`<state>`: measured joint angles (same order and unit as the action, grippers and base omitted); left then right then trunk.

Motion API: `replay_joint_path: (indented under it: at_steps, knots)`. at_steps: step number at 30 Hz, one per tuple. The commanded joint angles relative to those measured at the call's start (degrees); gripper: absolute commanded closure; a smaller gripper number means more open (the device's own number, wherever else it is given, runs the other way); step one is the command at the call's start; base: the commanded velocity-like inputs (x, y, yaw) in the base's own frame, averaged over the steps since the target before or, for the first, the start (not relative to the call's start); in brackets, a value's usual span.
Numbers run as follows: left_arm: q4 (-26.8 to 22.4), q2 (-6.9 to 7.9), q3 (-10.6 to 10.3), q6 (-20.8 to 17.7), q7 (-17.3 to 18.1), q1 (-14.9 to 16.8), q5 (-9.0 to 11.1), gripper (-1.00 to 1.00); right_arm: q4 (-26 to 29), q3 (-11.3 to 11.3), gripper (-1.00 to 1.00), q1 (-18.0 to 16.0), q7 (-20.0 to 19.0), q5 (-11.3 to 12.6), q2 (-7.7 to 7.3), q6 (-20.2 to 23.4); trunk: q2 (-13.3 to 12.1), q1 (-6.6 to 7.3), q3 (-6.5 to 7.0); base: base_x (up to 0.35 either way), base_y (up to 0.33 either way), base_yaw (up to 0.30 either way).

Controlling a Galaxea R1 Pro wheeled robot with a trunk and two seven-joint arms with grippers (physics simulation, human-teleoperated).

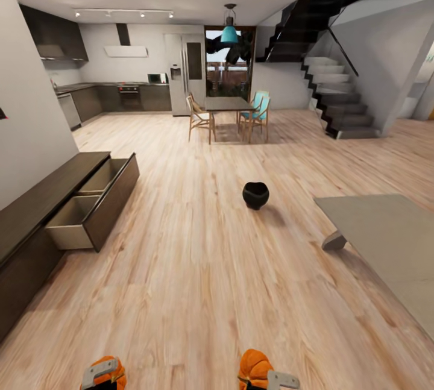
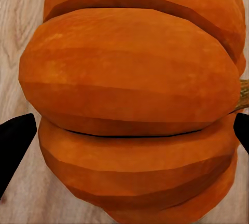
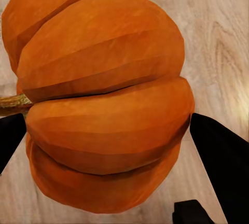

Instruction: Place each of the two pumpkins and all three candles from the living room inside a cabinet in the living room (use any cabinet), then make sure every cabinet is closed, and position the cauldron so it is next to a table in the living room.

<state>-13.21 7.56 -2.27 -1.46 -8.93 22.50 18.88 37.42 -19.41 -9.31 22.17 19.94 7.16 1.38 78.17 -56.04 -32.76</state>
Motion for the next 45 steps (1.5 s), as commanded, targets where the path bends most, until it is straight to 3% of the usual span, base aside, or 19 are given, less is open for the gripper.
replay_joint_path:
  at_steps: [1, 19, 45]
  knots:
    - [0.0, 0.00, 0.0, 0.0, -0.2, 0.0, -0.1, 1.00, 0.0, 0.0, 1.00, 0.0, -0.1, -0.1, 0.05, 0.0, 0.0, 0.00, 0.08, 0.332, 0.000, 0.132]
    - [0.1, 0.00, -0.1, 0.1, -0.2, 0.0, -0.1, 1.00, 0.0, 0.0, 1.00, 0.0, -0.1, -0.1, 0.04, -0.1, 0.0, 0.00, 1.51, 0.332, 0.000, 0.158]
    - [0.1, 0.00, -0.1, 0.1, -0.2, 0.0, -0.1, 1.00, -0.1, 0.0, 1.00, 0.0, -0.3, 0.0, 0.02, -0.1, 0.0, 0.00, 1.58, 0.332, 0.000, 0.007]
